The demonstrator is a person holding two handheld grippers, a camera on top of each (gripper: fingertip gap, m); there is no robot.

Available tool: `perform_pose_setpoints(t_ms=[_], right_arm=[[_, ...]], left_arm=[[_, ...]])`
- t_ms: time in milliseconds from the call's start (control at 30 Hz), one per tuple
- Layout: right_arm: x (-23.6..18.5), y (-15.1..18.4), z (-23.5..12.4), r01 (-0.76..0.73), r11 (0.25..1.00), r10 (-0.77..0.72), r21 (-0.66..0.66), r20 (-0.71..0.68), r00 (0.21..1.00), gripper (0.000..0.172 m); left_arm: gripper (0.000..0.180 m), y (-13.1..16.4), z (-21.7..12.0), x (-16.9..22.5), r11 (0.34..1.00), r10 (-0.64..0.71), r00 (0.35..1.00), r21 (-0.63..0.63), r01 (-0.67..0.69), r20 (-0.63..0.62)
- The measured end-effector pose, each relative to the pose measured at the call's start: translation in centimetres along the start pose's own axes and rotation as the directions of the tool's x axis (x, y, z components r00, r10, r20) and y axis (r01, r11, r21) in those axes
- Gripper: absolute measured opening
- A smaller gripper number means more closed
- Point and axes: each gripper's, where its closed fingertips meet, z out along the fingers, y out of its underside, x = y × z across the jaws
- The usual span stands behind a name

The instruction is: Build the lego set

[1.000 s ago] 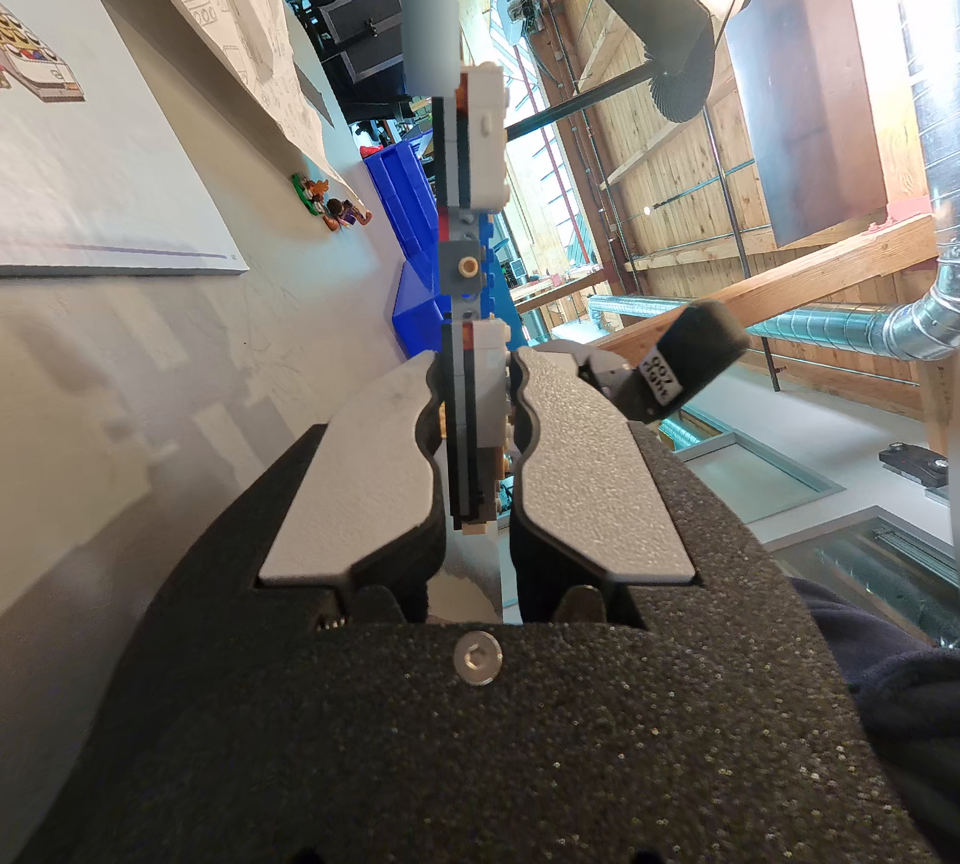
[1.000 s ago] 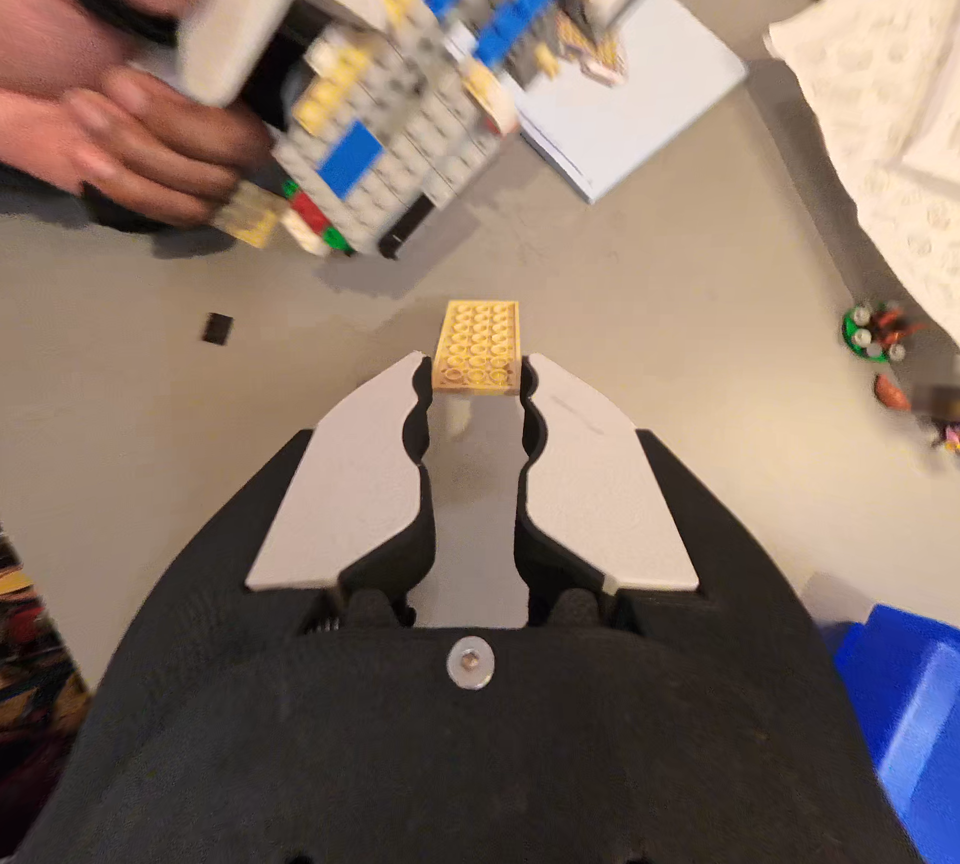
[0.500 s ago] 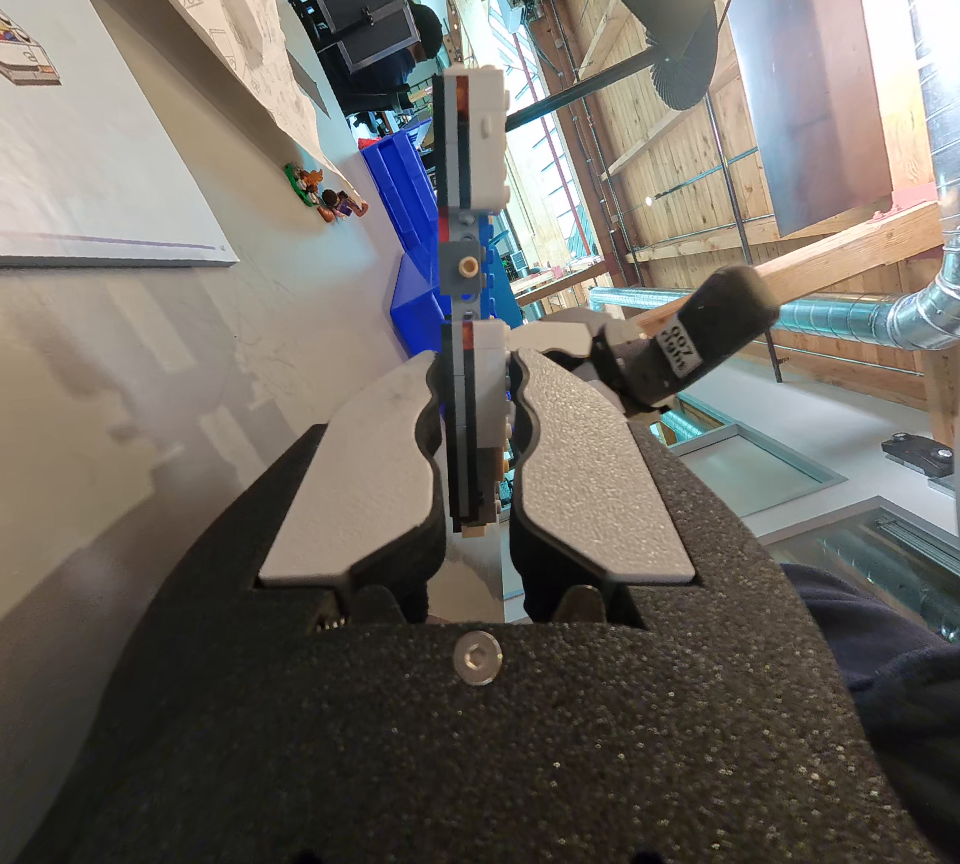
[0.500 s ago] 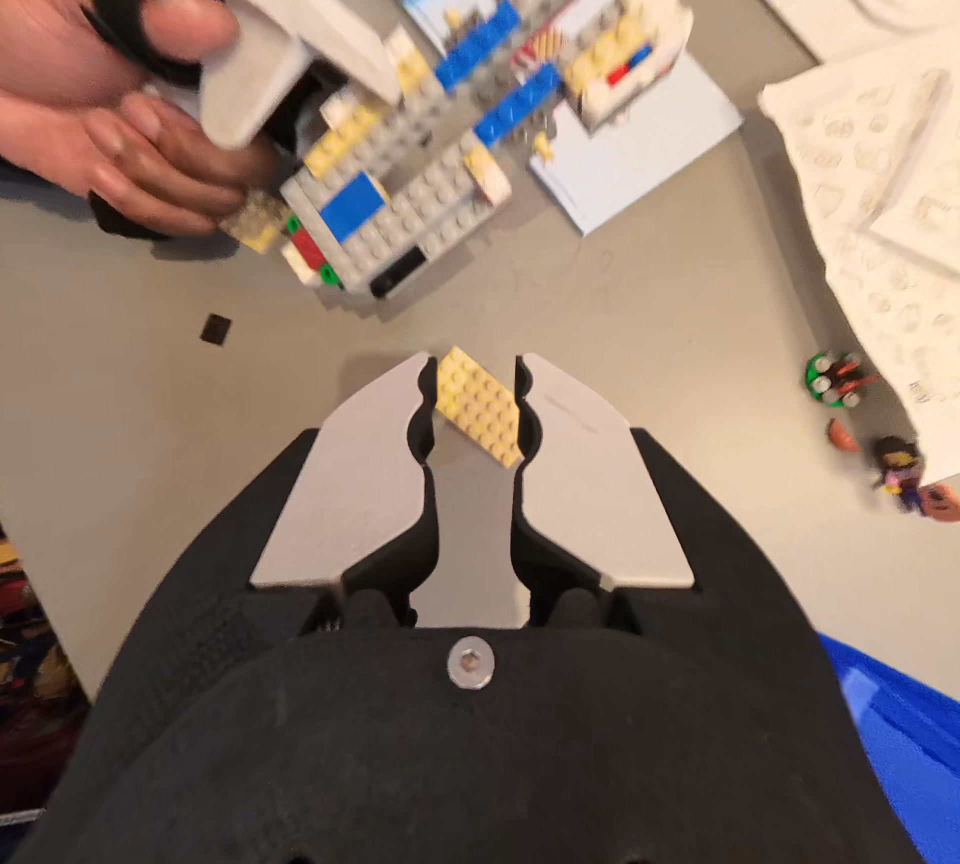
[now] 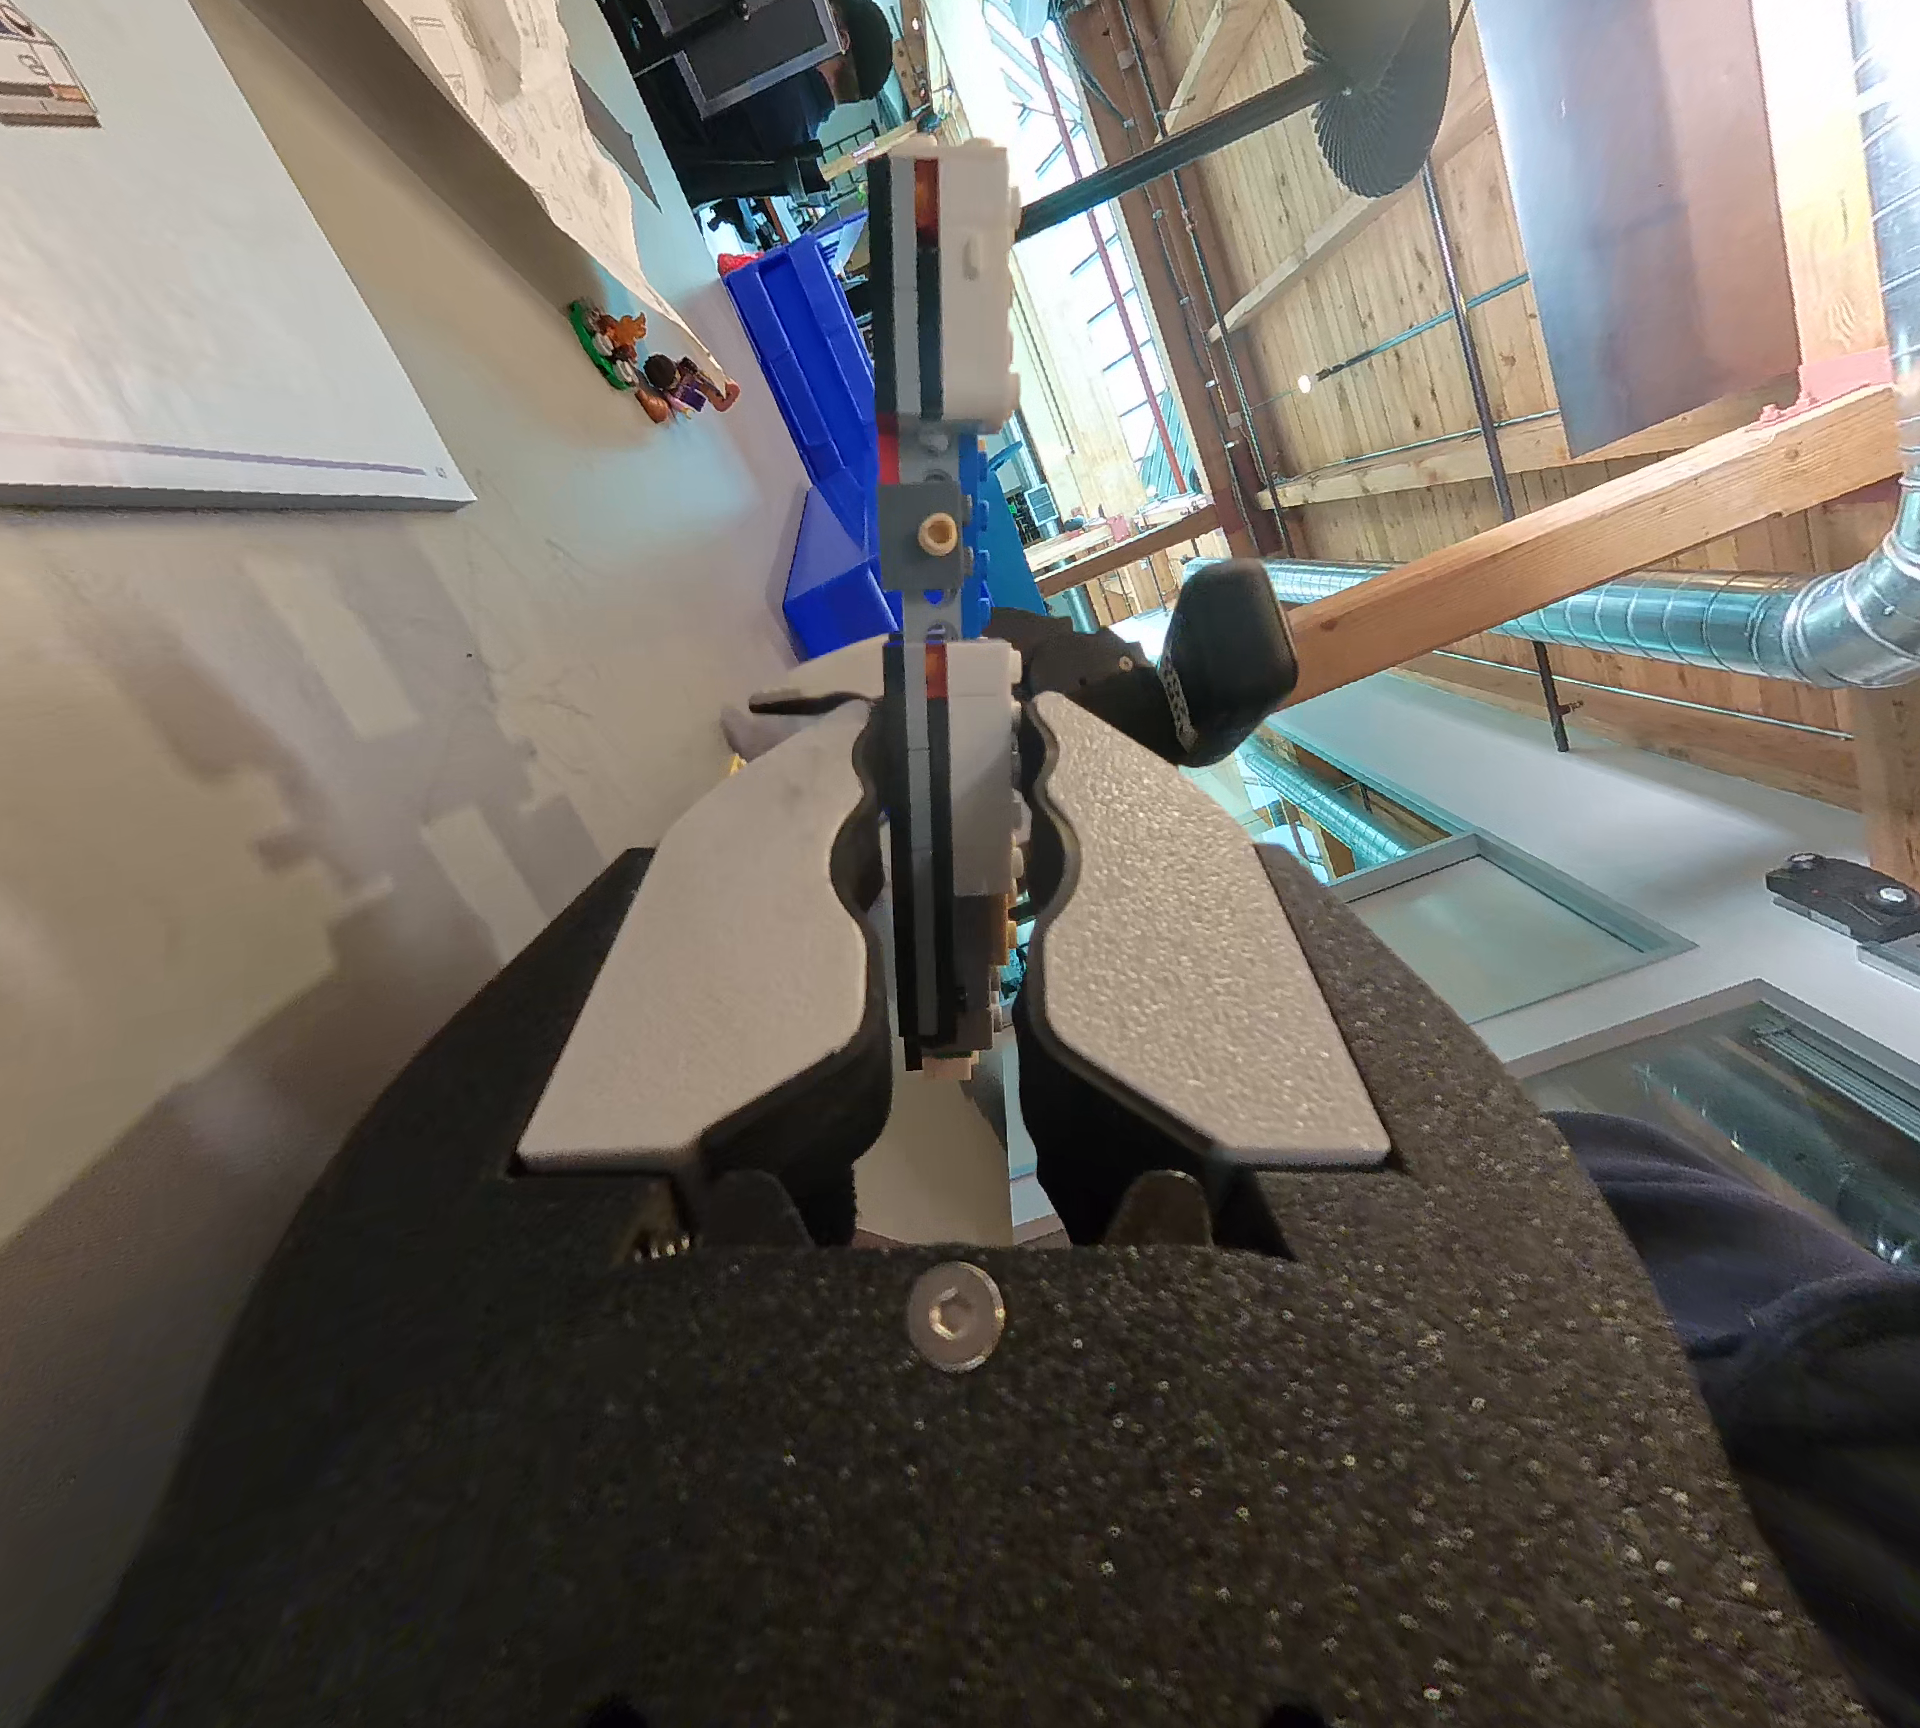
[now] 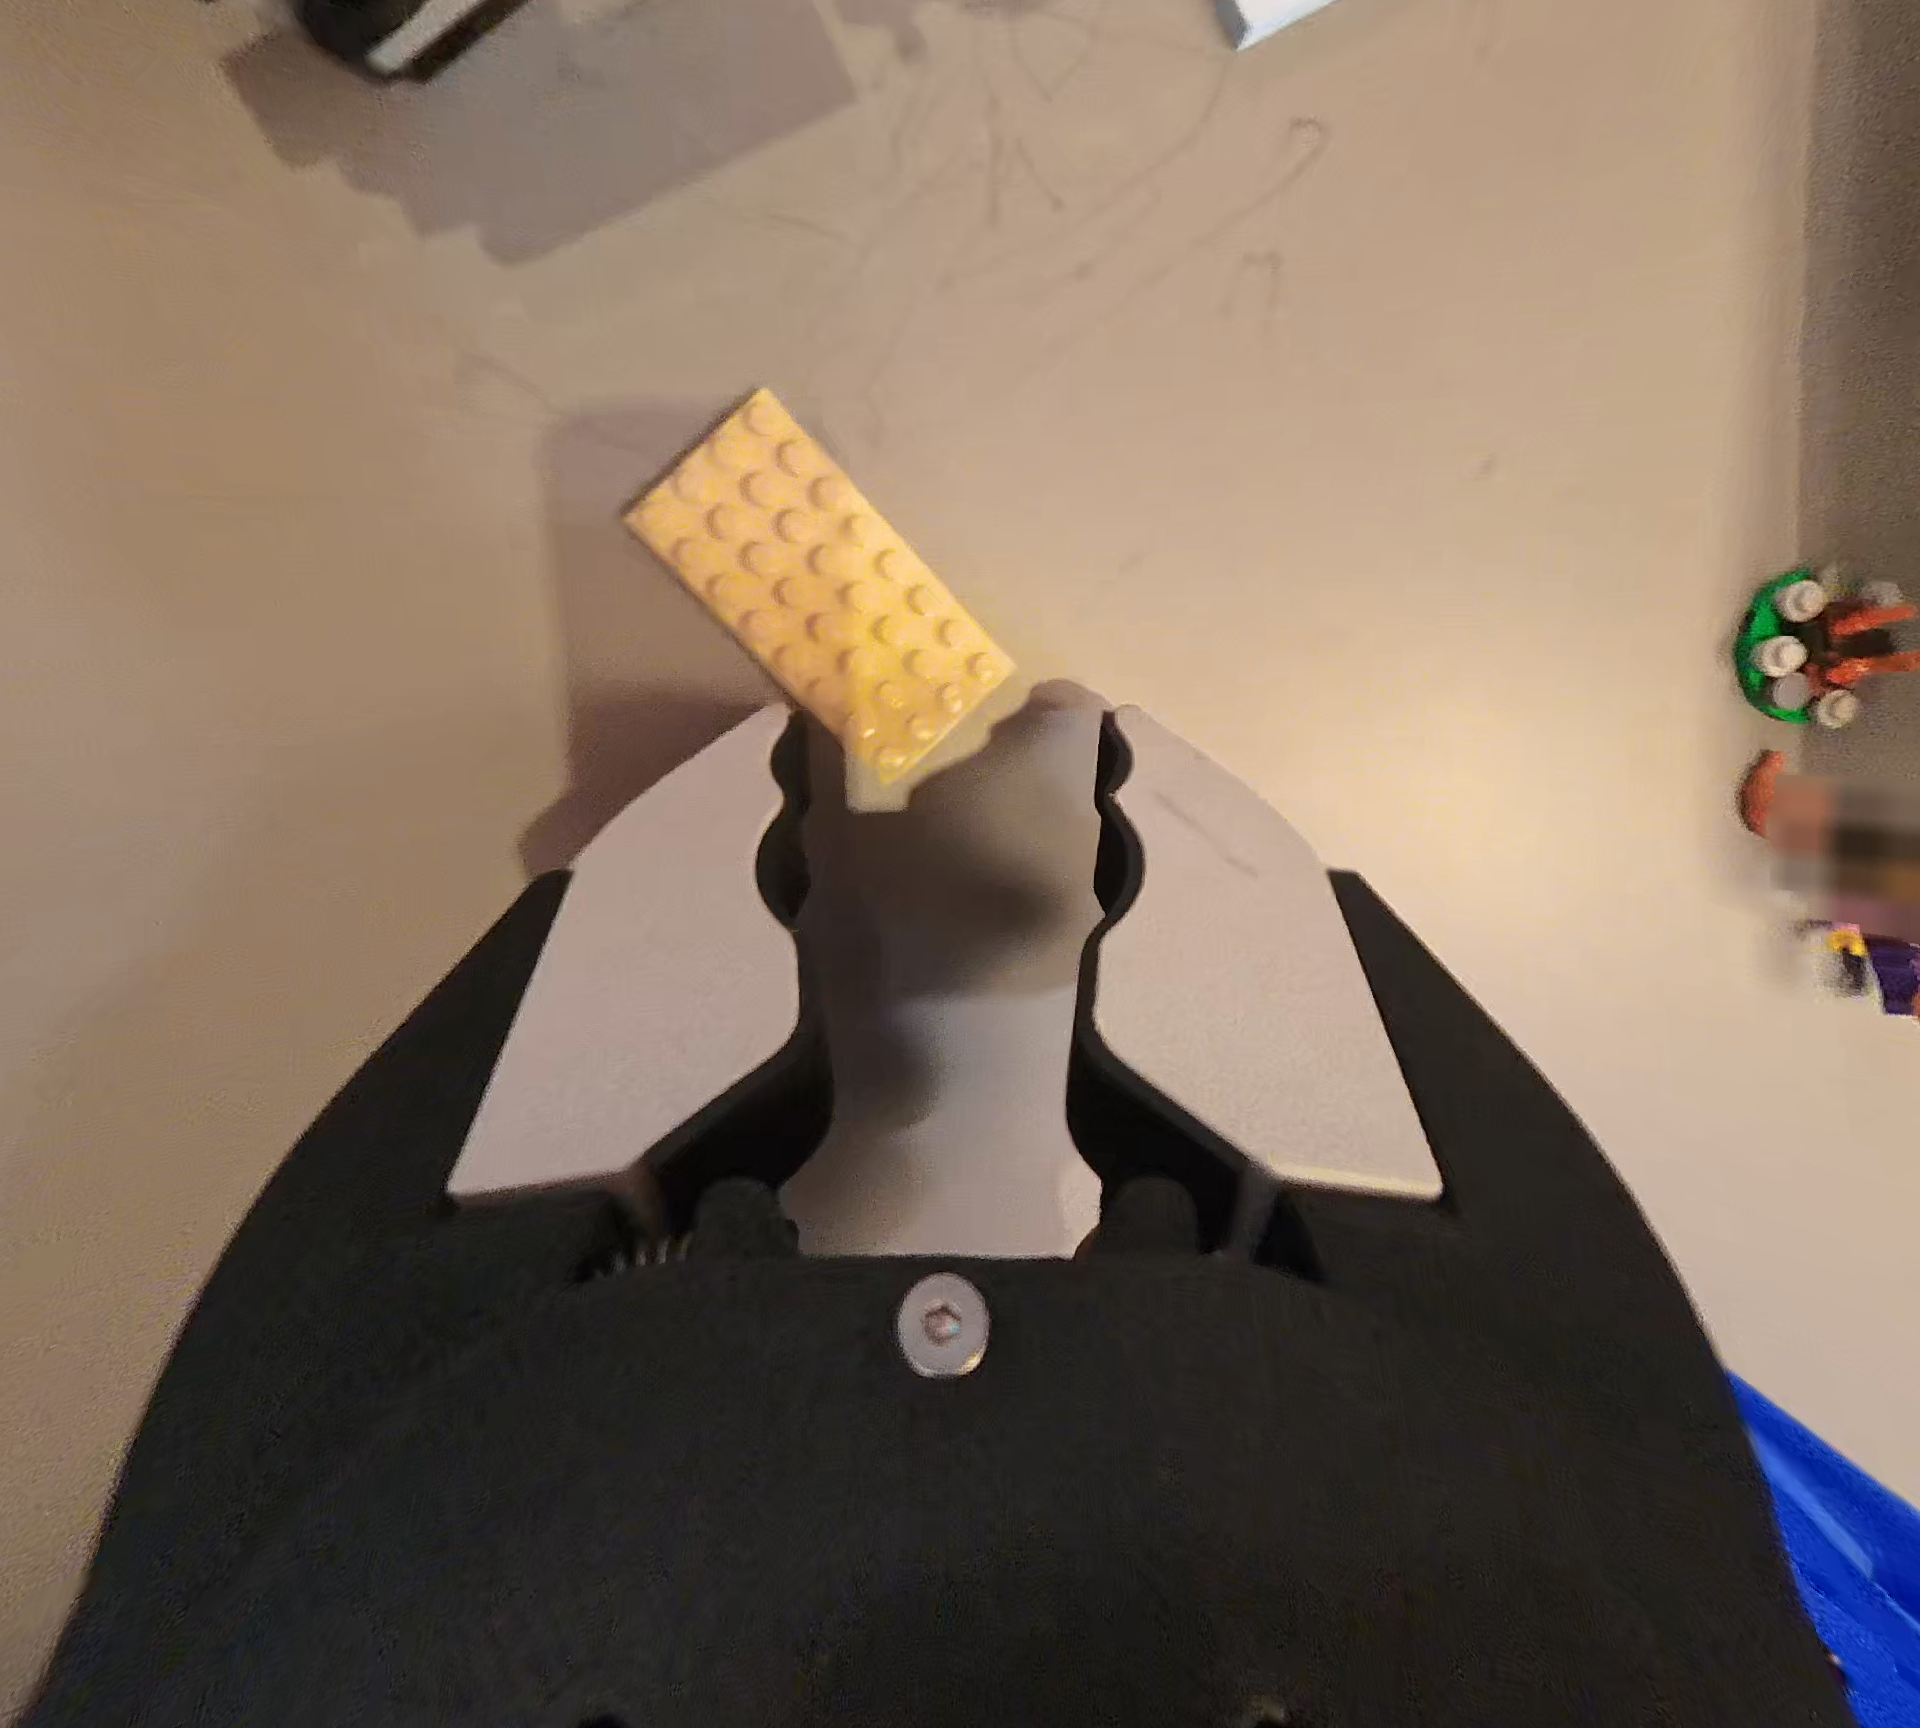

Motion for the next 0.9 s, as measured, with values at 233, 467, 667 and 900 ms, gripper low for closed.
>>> perform_pose_setpoints(t_ms=[233, 467, 667, 900], right_arm=[[2.3, -1.1, -0.4, -0.091, 0.992, 0.101, 0.092, -0.109, 0.989, 0.05], [-1.5, -1.9, 0.7, -0.22, 0.974, 0.216, 0.062, 0.068, 0.974, 0.076], [-1.3, -2.2, 1.5, -0.224, 0.975, 0.223, 0.011, 0.031, 0.974, 0.077], [-2.2, -2.7, 1.5, -0.125, 0.992, 0.124, 0.012, 0.064, 0.99, 0.067]], left_arm=[[0.022, 0.0, 0.0, 0.1, 1.0, 0.007, 1.0, -0.002, -0.007, 0.002], [0.023, 0.2, 0.0, 0.1, 1.0, 0.007, 1.0, -0.007, -0.007, 0.004], [0.022, 0.2, 0.1, 0.2, 1.0, 0.019, 1.0, -0.011, -0.019, 0.007], [0.022, 0.3, 0.1, 0.3, 1.0, 0.017, 1.0, -0.012, -0.017, 0.002]])
